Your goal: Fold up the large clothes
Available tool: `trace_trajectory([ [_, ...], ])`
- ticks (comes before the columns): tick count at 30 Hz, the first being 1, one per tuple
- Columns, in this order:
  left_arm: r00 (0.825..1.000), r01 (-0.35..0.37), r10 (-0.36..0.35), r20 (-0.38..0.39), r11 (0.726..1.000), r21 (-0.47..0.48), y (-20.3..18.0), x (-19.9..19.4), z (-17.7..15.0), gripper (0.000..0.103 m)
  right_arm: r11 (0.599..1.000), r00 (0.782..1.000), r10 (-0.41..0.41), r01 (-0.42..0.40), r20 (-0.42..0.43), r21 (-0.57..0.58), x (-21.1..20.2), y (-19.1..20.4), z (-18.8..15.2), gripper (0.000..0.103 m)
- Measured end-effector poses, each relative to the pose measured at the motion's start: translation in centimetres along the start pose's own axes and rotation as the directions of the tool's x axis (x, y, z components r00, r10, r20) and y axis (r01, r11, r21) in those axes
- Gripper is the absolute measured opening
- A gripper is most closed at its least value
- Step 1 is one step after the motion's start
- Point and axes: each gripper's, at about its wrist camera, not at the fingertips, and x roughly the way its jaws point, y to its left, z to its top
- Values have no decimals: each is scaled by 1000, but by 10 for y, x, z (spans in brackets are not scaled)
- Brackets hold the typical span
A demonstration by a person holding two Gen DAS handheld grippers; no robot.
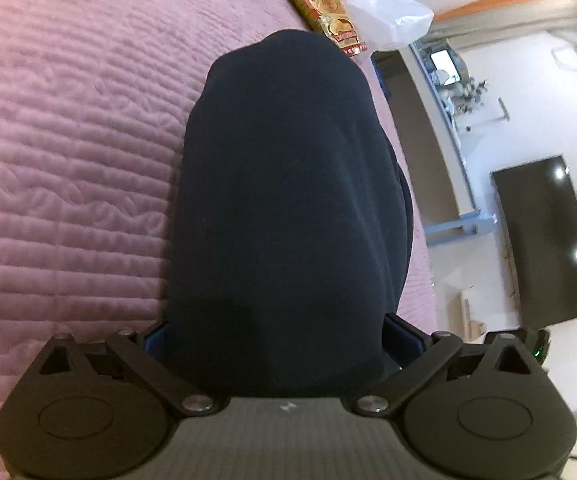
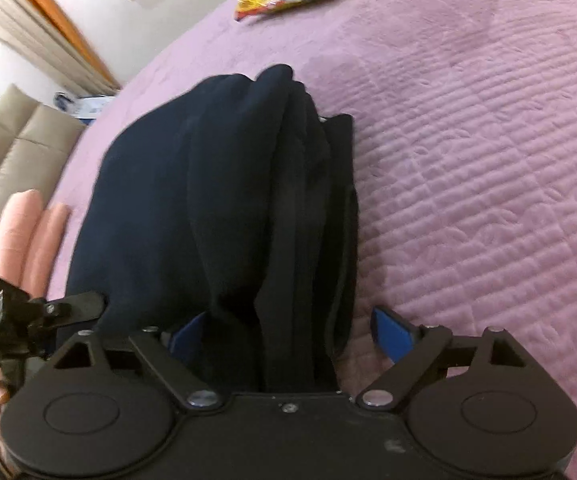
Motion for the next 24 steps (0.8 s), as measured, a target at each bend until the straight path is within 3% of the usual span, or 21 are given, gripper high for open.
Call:
trace_trajectory([
  [2, 1000, -3, 3, 12, 1000, 4, 0, 2, -1, 98, 1000, 1000, 13, -13, 5, -21, 2, 1, 0, 103],
  [4, 999, -27, 27, 32, 1000, 14, -2, 3, -3, 83, 999, 999, 32, -32, 6, -25, 3, 3, 0, 99],
  [5, 997, -47, 45, 54, 999, 27, -6, 1, -6, 78, 998, 999, 53, -53, -2, -32, 4, 5, 0, 80],
  [6, 996, -61, 58, 70, 997, 40, -8, -2, -9, 69, 996, 996, 88, -89, -12, -23, 4, 6, 0, 67],
  [9, 993, -57, 48, 111, 995, 78, -20, -14, -18, 57, 991, 993, 122, -121, 4, -50, -2, 10, -5, 57],
  [16, 986, 44, -68, 155, 988, 150, -54, -73, -62, 56, 972, 983, 179, -169, 49, -164, -71, 53, -31, 53],
  [24, 974, 76, -102, 202, 988, 132, -78, -176, -176, 56, 952, 983, 181, -165, 36, -259, -164, 121, -124, 53],
])
